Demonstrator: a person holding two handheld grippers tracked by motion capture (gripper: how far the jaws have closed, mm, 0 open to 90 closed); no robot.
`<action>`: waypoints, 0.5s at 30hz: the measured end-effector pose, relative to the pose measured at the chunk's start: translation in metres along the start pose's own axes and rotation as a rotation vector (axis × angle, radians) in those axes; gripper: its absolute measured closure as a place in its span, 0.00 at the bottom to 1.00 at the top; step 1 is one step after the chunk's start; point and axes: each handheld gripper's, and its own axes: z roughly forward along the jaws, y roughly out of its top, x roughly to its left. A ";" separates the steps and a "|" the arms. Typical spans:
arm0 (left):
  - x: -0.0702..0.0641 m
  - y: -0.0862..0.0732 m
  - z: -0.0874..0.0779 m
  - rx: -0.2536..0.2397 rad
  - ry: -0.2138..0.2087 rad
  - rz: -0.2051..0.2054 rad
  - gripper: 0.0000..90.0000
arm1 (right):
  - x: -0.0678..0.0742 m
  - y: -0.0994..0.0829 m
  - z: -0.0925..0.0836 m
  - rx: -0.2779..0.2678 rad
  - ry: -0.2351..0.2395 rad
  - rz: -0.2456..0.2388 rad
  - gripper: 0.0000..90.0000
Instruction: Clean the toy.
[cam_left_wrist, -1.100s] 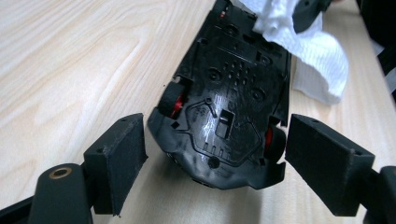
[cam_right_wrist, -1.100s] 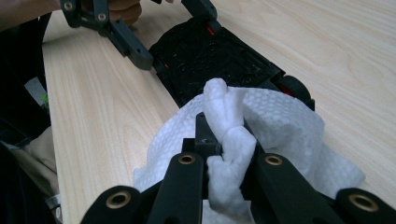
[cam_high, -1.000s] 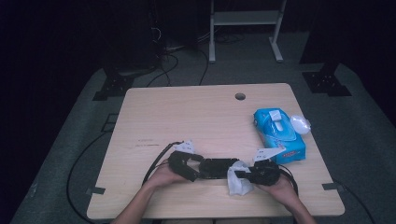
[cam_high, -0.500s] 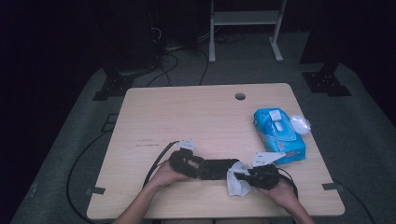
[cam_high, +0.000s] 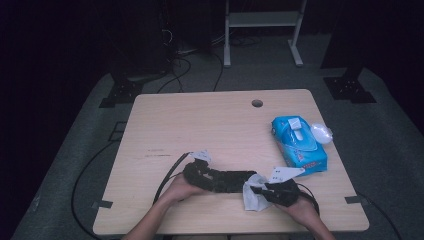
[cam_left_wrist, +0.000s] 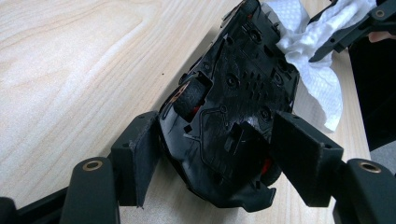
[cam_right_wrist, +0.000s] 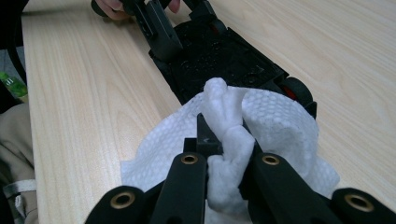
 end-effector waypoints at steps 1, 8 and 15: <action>-0.001 0.000 0.000 -0.001 0.004 0.004 0.37 | 0.001 -0.001 0.000 -0.008 0.000 0.001 0.96; -0.010 -0.001 -0.001 -0.023 0.059 0.071 0.37 | 0.003 -0.002 -0.001 -0.013 -0.010 -0.010 0.96; -0.005 -0.003 -0.004 -0.036 0.050 0.026 0.39 | 0.007 -0.005 -0.002 -0.024 -0.018 -0.031 0.96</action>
